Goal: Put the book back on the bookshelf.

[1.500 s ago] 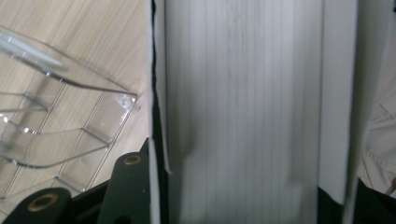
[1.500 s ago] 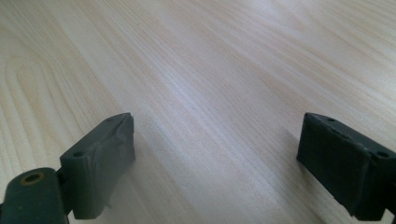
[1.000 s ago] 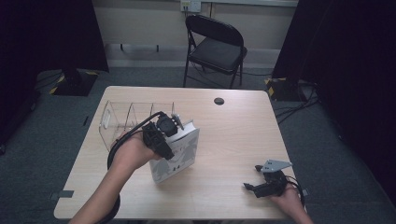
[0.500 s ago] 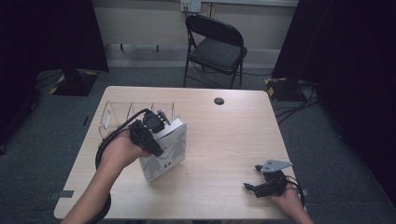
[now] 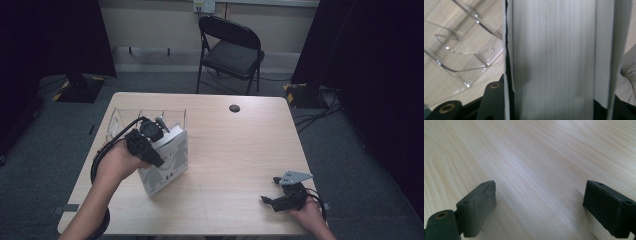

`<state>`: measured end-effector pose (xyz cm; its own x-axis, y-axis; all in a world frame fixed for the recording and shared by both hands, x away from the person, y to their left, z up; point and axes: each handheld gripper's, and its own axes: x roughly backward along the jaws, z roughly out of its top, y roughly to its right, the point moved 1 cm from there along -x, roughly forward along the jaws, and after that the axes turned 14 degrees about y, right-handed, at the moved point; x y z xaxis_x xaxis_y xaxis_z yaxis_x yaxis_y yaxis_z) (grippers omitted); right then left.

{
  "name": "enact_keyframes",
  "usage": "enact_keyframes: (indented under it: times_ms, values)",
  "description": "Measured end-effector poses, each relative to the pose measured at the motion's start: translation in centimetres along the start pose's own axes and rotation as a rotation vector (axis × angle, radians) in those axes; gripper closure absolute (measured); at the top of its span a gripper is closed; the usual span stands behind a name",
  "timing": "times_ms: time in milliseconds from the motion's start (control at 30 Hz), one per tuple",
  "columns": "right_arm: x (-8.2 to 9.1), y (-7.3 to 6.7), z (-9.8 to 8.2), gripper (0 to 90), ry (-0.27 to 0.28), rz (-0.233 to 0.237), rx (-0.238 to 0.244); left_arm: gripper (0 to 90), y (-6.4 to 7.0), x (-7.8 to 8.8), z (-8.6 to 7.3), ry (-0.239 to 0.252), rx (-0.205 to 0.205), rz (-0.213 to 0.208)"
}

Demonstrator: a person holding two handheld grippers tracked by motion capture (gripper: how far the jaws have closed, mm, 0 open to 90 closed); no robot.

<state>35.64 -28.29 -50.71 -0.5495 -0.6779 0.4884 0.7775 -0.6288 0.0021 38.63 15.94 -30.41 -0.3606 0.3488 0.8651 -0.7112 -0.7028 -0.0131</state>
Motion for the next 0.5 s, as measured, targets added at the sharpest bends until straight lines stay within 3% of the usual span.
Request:
enact_keyframes:
  times_ms: [500]
  values:
    - [0.0,0.0,0.0,10.2,0.000,0.001,0.001,53.1,-1.2,0.4,-1.5,-0.019,0.048,0.015]
